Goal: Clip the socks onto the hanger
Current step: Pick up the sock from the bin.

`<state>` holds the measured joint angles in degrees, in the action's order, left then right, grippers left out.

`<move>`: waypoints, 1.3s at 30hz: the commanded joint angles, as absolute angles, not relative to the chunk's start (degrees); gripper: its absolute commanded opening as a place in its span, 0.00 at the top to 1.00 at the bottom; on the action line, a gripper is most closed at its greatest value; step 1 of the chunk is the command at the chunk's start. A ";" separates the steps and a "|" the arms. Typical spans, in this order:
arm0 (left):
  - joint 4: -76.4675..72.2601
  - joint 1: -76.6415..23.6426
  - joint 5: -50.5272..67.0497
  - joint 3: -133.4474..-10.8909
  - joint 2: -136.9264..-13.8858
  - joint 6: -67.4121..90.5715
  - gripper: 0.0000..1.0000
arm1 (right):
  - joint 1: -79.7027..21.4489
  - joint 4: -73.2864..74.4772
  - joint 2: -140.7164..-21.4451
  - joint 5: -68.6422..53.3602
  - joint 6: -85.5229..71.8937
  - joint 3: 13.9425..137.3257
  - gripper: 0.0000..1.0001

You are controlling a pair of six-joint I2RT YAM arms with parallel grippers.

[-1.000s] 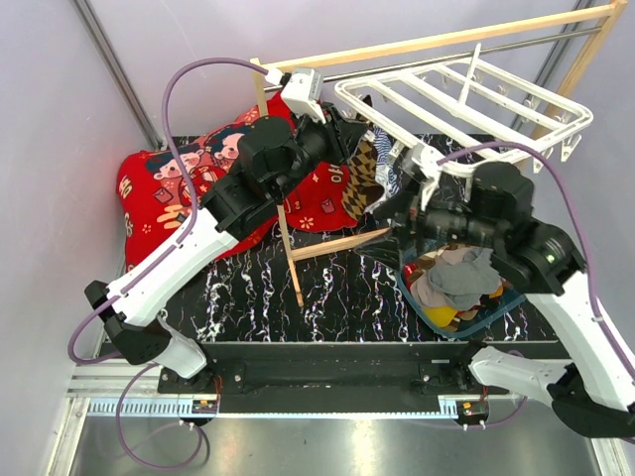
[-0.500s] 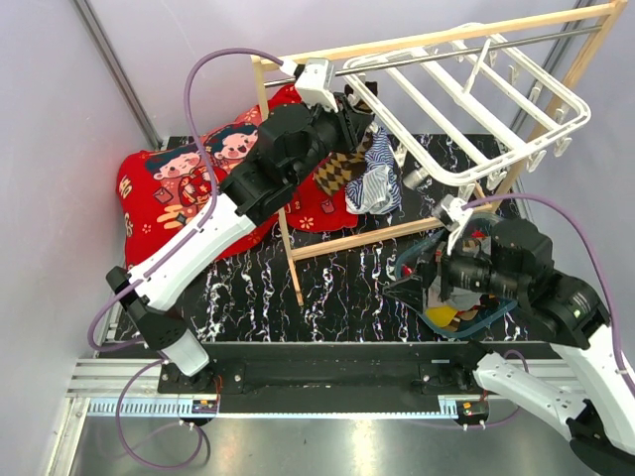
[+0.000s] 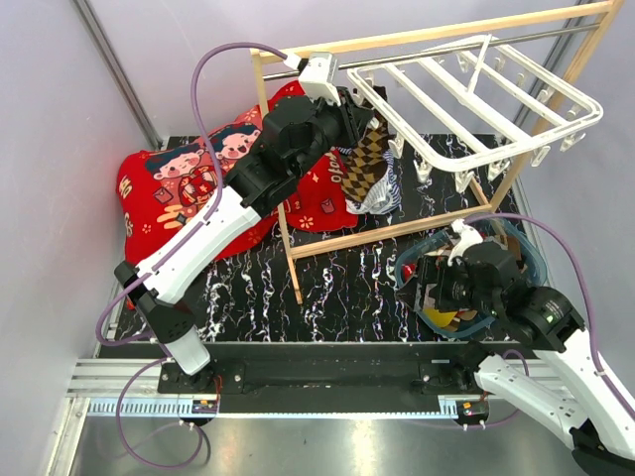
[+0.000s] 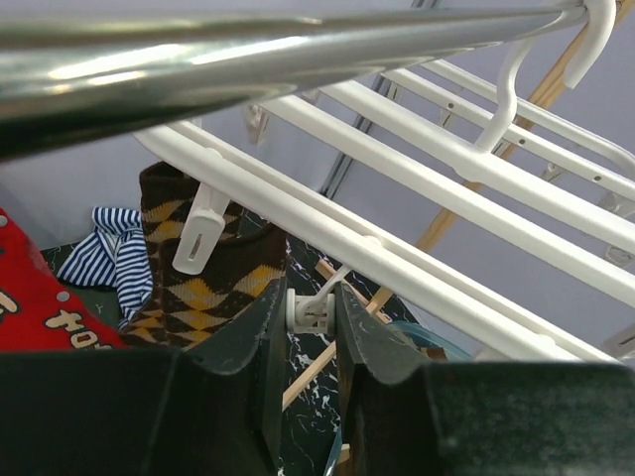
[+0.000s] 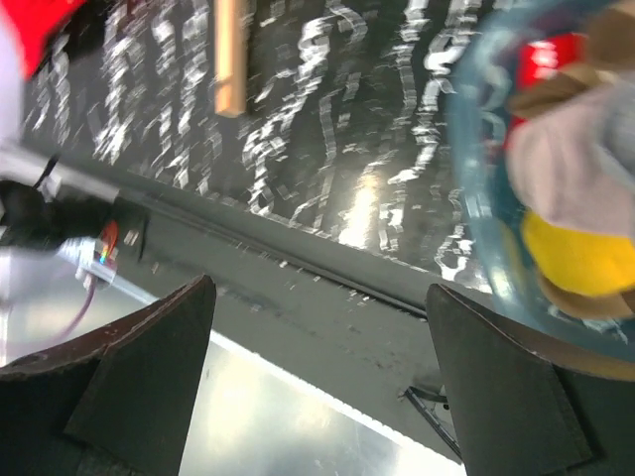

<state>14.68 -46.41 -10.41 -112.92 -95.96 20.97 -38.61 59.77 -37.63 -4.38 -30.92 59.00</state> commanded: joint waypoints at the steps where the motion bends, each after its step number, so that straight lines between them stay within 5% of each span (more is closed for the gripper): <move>1: 13.88 -45.62 -10.20 -114.52 -94.75 20.30 1.00 | -38.50 60.56 -35.78 6.50 -37.53 58.45 0.05; 13: 14.15 -45.53 -7.30 -108.90 -87.81 21.53 1.00 | -37.19 63.38 -43.22 35.59 -42.63 58.45 0.04; 16: 14.33 -45.53 -6.77 -107.67 -86.22 21.53 1.00 | -33.94 59.44 -46.92 34.11 -39.74 58.19 0.04; 28: 14.77 -45.53 -4.66 -104.94 -84.11 21.71 1.00 | 10.70 36.31 -57.91 3.53 -31.02 49.58 0.16; 31: 15.12 -45.62 -4.22 -104.68 -84.11 21.80 1.00 | 14.76 29.28 -60.46 6.59 -35.40 46.68 0.27; 39: 15.21 -45.53 -4.13 -102.75 -82.62 21.53 1.00 | 21.00 23.30 -70.65 7.99 -37.35 47.02 0.37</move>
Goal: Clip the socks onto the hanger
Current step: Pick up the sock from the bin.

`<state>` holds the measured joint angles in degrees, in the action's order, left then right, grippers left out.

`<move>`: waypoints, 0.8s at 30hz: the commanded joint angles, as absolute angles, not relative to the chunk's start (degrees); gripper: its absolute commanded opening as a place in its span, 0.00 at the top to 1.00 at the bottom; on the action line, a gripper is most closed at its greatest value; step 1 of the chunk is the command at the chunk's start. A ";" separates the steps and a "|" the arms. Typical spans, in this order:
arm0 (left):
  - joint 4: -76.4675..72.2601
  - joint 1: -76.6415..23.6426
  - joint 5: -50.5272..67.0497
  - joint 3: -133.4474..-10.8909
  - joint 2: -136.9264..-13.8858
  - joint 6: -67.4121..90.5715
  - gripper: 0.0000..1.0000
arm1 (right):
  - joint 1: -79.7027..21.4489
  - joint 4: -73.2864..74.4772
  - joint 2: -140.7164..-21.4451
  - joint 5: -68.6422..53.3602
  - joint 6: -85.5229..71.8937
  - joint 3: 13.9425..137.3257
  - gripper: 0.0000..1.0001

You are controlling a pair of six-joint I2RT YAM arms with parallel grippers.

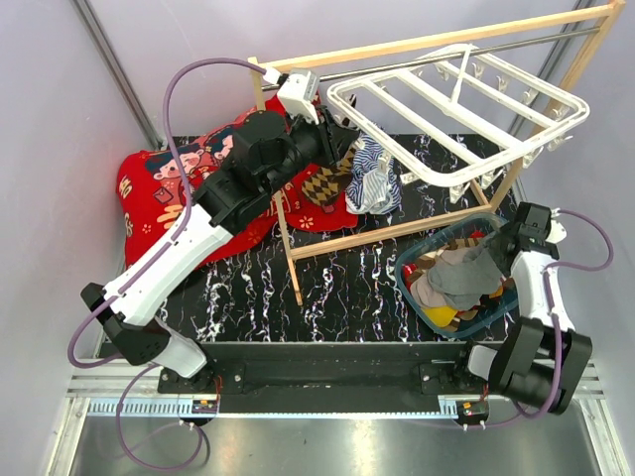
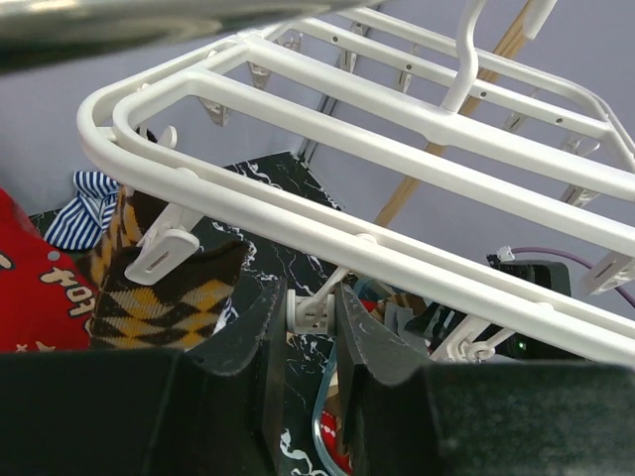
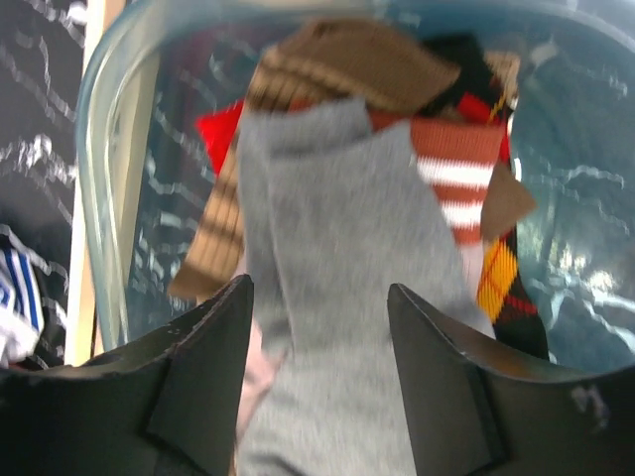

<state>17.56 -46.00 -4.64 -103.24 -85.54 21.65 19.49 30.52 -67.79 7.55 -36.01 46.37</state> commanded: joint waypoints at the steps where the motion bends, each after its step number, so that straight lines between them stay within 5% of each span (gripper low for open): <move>1: 15.21 -45.61 -3.96 -102.57 -82.62 21.53 1.00 | 21.61 22.94 -71.36 8.35 -37.44 47.11 0.37; 4: 14.86 -45.61 -3.25 -102.39 -82.53 21.97 1.00 | 22.76 21.45 -74.70 7.82 -37.79 47.11 0.40; 18: 14.59 -45.61 -2.90 -101.60 -82.00 22.59 1.00 | 23.73 19.16 -76.47 5.98 -37.18 45.35 0.90; 24: 14.94 -45.53 -2.90 -101.95 -81.83 22.76 1.00 | 23.73 22.49 -69.62 3.70 -36.91 44.56 0.98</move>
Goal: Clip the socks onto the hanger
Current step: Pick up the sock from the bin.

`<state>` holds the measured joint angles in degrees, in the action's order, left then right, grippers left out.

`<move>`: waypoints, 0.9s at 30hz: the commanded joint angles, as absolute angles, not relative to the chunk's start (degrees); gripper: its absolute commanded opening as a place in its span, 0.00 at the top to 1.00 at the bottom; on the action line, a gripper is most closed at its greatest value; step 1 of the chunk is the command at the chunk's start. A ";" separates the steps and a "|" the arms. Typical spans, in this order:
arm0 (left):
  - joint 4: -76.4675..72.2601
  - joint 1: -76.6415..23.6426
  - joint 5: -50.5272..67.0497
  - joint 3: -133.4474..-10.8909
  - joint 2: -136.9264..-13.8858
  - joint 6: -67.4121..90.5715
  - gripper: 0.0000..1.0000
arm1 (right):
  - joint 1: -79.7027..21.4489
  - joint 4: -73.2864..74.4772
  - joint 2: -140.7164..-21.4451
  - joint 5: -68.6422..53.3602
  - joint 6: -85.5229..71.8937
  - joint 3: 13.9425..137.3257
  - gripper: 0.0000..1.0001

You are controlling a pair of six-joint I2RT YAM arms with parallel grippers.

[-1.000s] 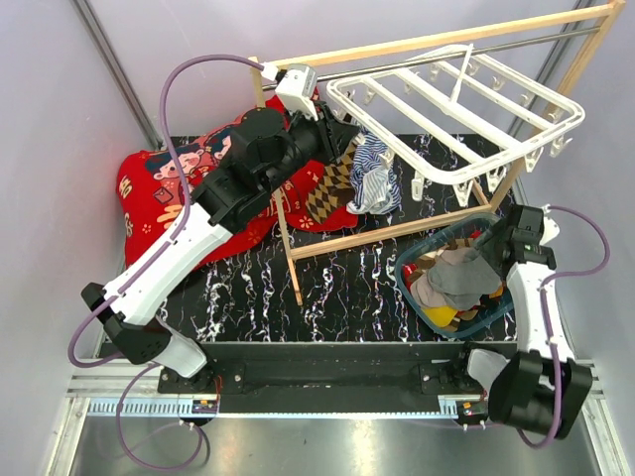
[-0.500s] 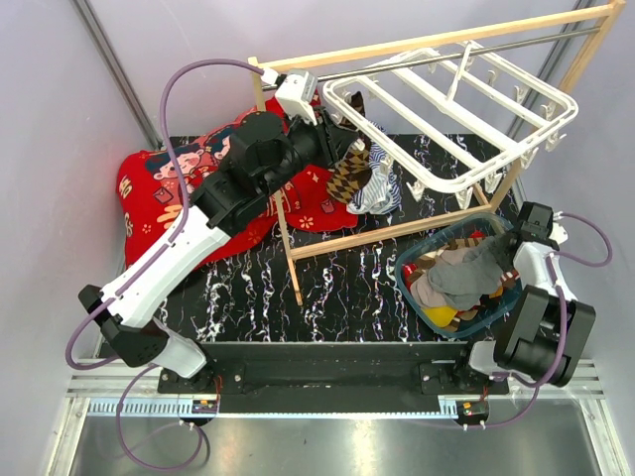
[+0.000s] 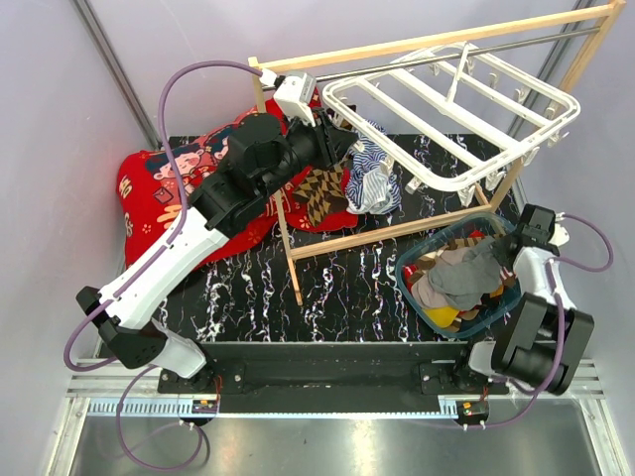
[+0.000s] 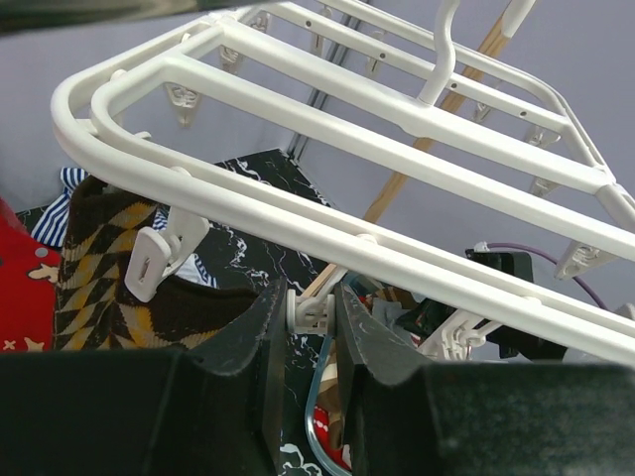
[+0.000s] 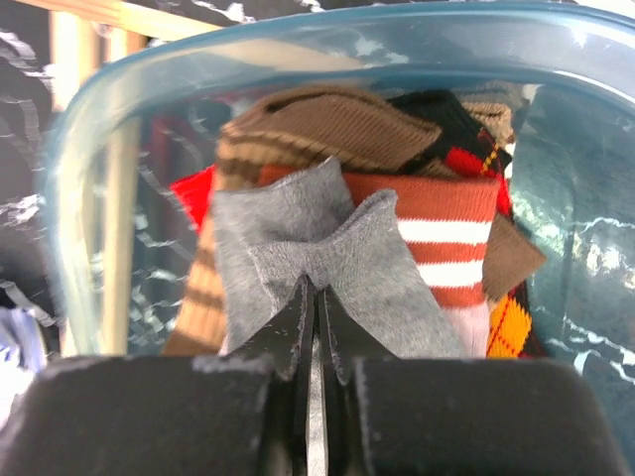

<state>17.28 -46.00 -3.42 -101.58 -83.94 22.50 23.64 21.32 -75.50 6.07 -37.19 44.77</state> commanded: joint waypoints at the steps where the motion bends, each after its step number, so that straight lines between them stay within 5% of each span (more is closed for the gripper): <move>1: 15.03 -45.61 -2.81 -102.04 -81.83 22.76 1.00 | 23.73 23.11 -68.57 3.43 -36.30 44.47 0.99; 13: 16.35 -45.53 -3.34 -103.27 -82.00 23.20 1.00 | 16.97 30.40 -54.06 0.18 -29.72 43.50 1.00; 27: 16.96 -45.53 -3.17 -103.36 -82.44 23.55 1.00 | 14.24 35.95 -51.24 -7.65 -26.72 39.12 0.80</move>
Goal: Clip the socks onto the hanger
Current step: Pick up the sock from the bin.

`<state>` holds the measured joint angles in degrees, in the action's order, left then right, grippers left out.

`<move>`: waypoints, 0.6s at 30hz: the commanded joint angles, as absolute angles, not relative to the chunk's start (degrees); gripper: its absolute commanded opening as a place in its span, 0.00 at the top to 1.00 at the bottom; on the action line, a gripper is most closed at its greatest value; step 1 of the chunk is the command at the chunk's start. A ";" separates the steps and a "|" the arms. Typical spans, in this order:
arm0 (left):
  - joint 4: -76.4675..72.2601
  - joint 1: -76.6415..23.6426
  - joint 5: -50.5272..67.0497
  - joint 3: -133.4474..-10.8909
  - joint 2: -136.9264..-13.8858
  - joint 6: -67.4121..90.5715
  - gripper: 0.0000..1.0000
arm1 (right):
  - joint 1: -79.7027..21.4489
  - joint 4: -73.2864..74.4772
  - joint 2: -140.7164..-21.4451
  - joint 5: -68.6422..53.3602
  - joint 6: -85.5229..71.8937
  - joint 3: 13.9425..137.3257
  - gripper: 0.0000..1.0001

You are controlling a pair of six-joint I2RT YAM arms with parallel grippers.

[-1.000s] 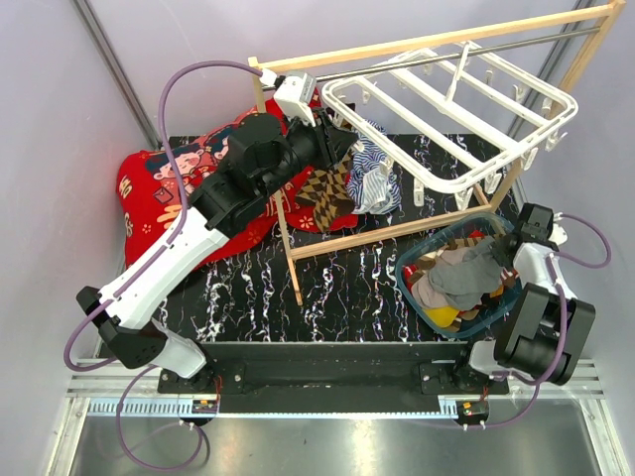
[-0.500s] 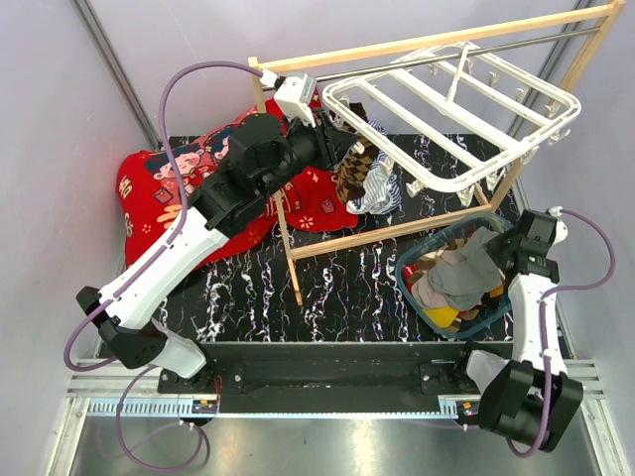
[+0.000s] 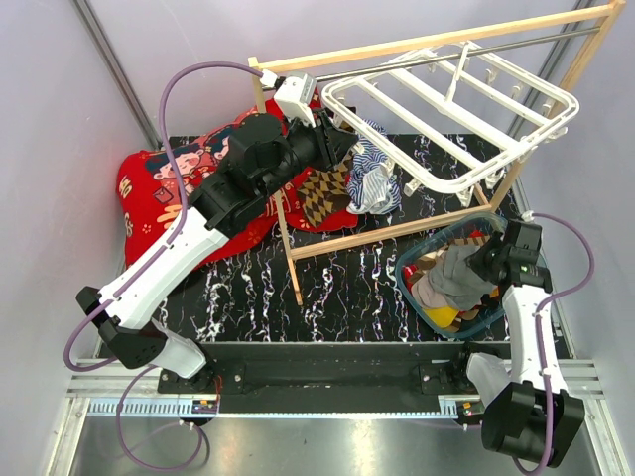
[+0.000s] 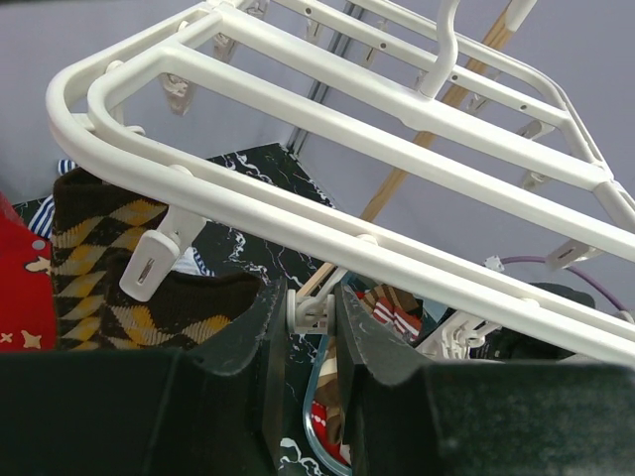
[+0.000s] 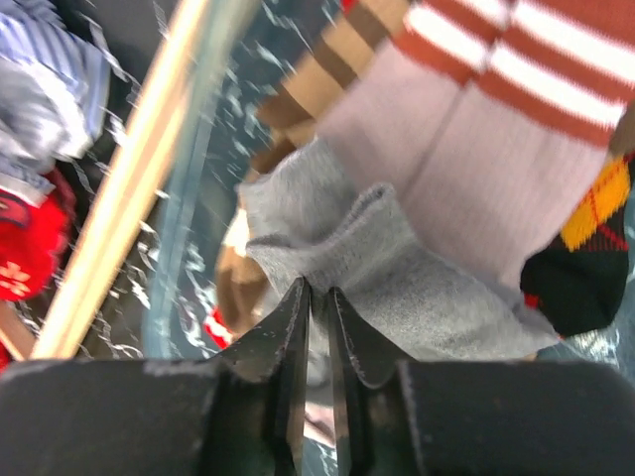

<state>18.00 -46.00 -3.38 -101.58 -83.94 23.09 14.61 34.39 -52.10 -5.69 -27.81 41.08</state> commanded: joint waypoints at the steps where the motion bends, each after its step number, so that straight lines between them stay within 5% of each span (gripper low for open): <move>1: 16.88 -45.53 -3.08 -103.45 -82.53 23.55 1.00 | 14.24 35.86 -51.24 -7.65 -26.89 38.85 0.77; 7: 16.87 -45.53 -2.99 -103.45 -82.71 23.38 1.00 | 14.24 35.68 -51.51 -6.86 -26.98 39.11 0.75; 13: 16.88 -45.53 -2.99 -103.62 -82.88 23.29 1.00 | 14.24 36.04 -50.89 -5.81 -26.10 39.46 0.86; 15: 16.79 -45.61 -2.90 -103.71 -82.88 23.47 1.00 | 14.24 35.69 -51.41 -5.27 -26.02 39.38 0.78; 16: 16.87 -45.62 -2.90 -103.80 -82.88 23.47 1.00 | 14.24 35.07 -52.55 -4.84 -25.58 40.25 0.65; 18: 16.96 -45.53 -2.90 -103.80 -82.88 23.47 1.00 | 13.89 34.54 -54.65 -4.48 -25.14 42.01 0.60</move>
